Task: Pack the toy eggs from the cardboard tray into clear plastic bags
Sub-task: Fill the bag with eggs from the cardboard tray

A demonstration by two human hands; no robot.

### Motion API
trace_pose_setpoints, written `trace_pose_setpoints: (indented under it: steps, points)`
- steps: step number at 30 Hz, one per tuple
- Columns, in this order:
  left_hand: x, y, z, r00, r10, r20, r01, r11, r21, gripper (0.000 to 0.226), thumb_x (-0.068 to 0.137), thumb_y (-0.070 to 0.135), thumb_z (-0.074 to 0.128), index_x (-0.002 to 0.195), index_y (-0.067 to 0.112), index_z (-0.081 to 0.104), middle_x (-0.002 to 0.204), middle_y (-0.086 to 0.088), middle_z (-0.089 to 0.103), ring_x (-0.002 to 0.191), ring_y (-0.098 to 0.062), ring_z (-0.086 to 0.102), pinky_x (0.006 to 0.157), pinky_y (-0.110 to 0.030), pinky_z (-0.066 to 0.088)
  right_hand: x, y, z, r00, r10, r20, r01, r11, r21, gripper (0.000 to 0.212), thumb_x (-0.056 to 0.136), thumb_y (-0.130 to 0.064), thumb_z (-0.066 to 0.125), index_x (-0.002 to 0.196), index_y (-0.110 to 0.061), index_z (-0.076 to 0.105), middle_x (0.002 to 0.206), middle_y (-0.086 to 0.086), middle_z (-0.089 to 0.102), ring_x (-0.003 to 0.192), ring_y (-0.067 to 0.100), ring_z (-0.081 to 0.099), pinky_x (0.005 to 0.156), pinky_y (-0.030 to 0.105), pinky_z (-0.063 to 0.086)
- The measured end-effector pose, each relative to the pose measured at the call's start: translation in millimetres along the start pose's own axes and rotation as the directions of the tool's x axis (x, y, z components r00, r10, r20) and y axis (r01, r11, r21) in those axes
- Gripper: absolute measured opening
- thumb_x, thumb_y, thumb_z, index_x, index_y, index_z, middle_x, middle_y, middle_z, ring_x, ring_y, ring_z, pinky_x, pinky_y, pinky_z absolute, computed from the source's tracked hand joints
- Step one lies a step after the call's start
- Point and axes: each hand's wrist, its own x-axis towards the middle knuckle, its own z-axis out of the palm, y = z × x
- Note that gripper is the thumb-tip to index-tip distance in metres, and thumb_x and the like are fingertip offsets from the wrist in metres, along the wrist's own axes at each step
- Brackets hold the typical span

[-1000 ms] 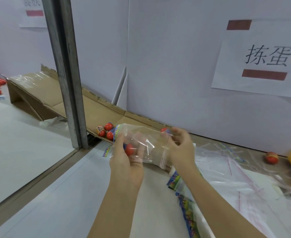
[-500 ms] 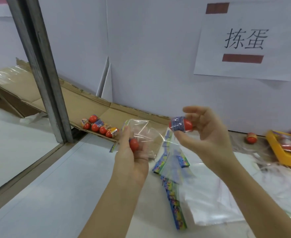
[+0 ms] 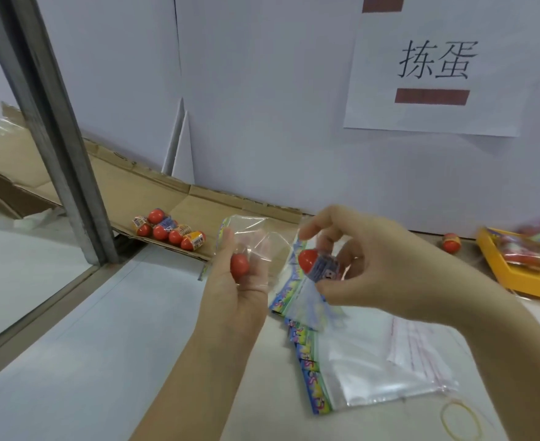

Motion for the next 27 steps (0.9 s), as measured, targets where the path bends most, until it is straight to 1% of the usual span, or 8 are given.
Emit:
trace_pose_setpoints:
  steps: [4, 7, 9, 11, 16, 19, 24, 27]
  points:
    - [-0.3, -0.6, -0.6, 0.999, -0.006, 0.041, 0.007, 1.000, -0.020, 0.018, 0.077, 0.017, 0.071, 0.089, 0.003, 0.069, 0.073, -0.006, 0.072, 0.068, -0.014, 0.073, 0.058, -0.027, 0.060, 4.4, -1.7, 18.1, 0.987, 0.092, -0.132, -0.111, 0.983, -0.144, 0.023, 0.076, -0.027, 0.067, 0.094, -0.034, 0.055, 0.085, -0.015, 0.061, 0.064, -0.001, 0.054, 0.053, 0.014, 0.043]
    - [-0.2, -2.6, -0.4, 0.998, -0.006, 0.067, 0.001, 0.997, 0.072, 0.018, 0.077, 0.020, 0.069, 0.076, 0.004, 0.078, 0.084, -0.009, 0.074, 0.074, -0.015, 0.073, 0.064, -0.028, 0.061, 12.4, 1.8, 34.2, 0.971, 0.059, -0.233, -0.101, 0.980, -0.173, 0.015, 0.082, -0.026, 0.061, 0.097, -0.029, 0.065, 0.091, -0.009, 0.063, 0.062, 0.001, 0.050, 0.061, 0.015, 0.040]
    - [0.2, -4.6, -1.4, 0.998, 0.014, 0.066, -0.021, 0.994, 0.106, 0.022, 0.081, 0.018, 0.066, 0.067, 0.007, 0.078, 0.081, -0.008, 0.074, 0.070, -0.014, 0.072, 0.062, -0.027, 0.061, 17.2, 4.4, 42.5, 0.954, 0.010, -0.299, -0.048, 0.992, -0.120, 0.014, 0.084, -0.025, 0.063, 0.096, -0.029, 0.068, 0.087, -0.012, 0.065, 0.060, -0.006, 0.049, 0.059, 0.008, 0.035]
    - [0.1, -5.0, -2.0, 0.998, 0.027, 0.065, -0.034, 0.992, 0.122, 0.016, 0.078, 0.017, 0.068, 0.072, 0.005, 0.075, 0.079, -0.008, 0.070, 0.069, -0.015, 0.071, 0.060, -0.025, 0.059, 20.6, 6.8, 50.2, 0.921, 0.025, -0.388, -0.022, 1.000, 0.011, 0.015, 0.082, -0.026, 0.069, 0.096, -0.030, 0.067, 0.086, -0.019, 0.064, 0.061, -0.012, 0.050, 0.062, 0.004, 0.035]
    - [1.5, -6.5, -4.5, 0.995, 0.010, 0.103, -0.028, 0.984, 0.178, 0.025, 0.093, 0.019, 0.060, 0.076, 0.004, 0.072, 0.077, -0.007, 0.072, 0.069, -0.015, 0.072, 0.059, -0.024, 0.058, 26.4, 11.9, 60.5, 0.870, 0.147, -0.471, 0.074, 0.905, 0.419, 0.022, 0.075, -0.020, 0.081, 0.079, -0.033, 0.064, 0.083, -0.021, 0.068, 0.052, 0.001, 0.047, 0.049, 0.010, 0.039]
    - [-2.0, -7.8, -2.5, 0.990, -0.003, 0.138, -0.027, 0.976, 0.218, 0.024, 0.085, 0.025, 0.064, 0.078, 0.005, 0.075, 0.082, -0.010, 0.074, 0.071, -0.016, 0.072, 0.060, -0.026, 0.058, 27.0, 14.8, 61.5, 0.865, 0.135, -0.483, 0.107, 0.892, 0.439, 0.022, 0.073, -0.019, 0.082, 0.080, -0.031, 0.065, 0.083, -0.022, 0.069, 0.057, -0.002, 0.048, 0.054, 0.010, 0.042]
    - [-6.3, -13.5, -2.1, 0.988, -0.031, 0.151, 0.004, 0.984, 0.177, 0.026, 0.086, 0.021, 0.063, 0.070, 0.005, 0.076, 0.072, -0.008, 0.072, 0.060, -0.015, 0.071, 0.050, -0.022, 0.055, 27.9, 18.5, 79.1, 0.828, 0.085, -0.554, 0.154, 0.916, 0.371, 0.021, 0.076, -0.018, 0.079, 0.085, -0.035, 0.070, 0.080, -0.024, 0.067, 0.061, -0.002, 0.049, 0.060, 0.010, 0.037]
    - [-4.9, -11.6, -3.1, 0.987, -0.016, 0.162, -0.023, 0.971, 0.238, 0.023, 0.078, 0.026, 0.067, 0.083, 0.004, 0.074, 0.083, -0.010, 0.073, 0.074, -0.020, 0.072, 0.061, -0.030, 0.060, 27.3, 18.7, 83.9, 0.817, 0.037, -0.575, 0.178, 0.933, 0.313, 0.030, 0.081, -0.019, 0.074, 0.088, -0.047, 0.067, 0.074, -0.024, 0.063, 0.059, 0.000, 0.046, 0.057, 0.010, 0.035]
